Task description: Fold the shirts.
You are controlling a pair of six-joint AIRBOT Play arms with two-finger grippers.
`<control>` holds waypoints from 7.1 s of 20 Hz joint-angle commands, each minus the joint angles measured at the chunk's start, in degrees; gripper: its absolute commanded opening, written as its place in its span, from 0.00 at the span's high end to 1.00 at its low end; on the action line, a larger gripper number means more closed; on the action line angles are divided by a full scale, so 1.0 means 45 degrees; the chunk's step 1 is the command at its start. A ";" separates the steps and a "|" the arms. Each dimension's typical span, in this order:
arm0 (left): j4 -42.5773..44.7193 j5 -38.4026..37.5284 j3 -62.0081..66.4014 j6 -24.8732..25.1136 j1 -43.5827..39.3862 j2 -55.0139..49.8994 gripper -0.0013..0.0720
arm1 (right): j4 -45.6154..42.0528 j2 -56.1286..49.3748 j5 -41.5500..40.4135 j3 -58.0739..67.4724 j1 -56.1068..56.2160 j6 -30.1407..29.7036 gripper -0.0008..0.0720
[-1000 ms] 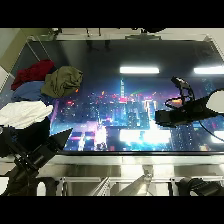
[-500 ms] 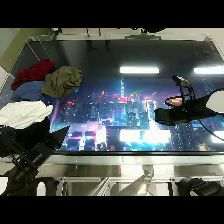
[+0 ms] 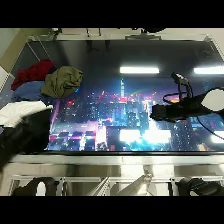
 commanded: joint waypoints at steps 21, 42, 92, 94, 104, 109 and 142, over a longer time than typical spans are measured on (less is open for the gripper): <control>0.7125 -0.2807 1.6096 -0.1384 -0.0680 -2.1012 0.11 | -0.0117 -0.0675 -0.0563 0.0010 -0.0738 0.0578 0.27; 0.3031 -0.3623 1.6096 -0.2463 -0.7966 -1.3736 0.94 | -0.0850 0.0180 -0.0656 0.0884 -0.0748 -0.0243 0.60; -0.3361 -0.4430 1.0588 0.2089 -0.6912 -1.6728 0.97 | 0.7631 -0.5017 0.2234 0.0879 -0.5756 -1.3182 0.97; -0.3337 -0.4503 1.1239 0.1797 -0.6649 -1.5756 0.97 | 0.8699 -0.3643 0.2395 0.1588 -0.5829 -1.3187 0.97; -0.0695 -0.2526 0.7480 -0.0466 -0.5493 -1.5013 0.00 | 0.6237 -0.2205 0.1831 0.1477 -0.5809 -1.1273 0.97; -0.1763 -0.2137 0.7679 -0.0078 -0.5736 -1.7685 0.00 | 0.6241 -0.2176 0.1831 0.1477 -0.5809 -1.1171 0.97; 0.2628 -0.5897 1.1740 -0.3560 -0.4809 -1.0443 0.95 | 0.8597 0.0165 0.1098 0.4221 -0.5591 -0.9476 0.97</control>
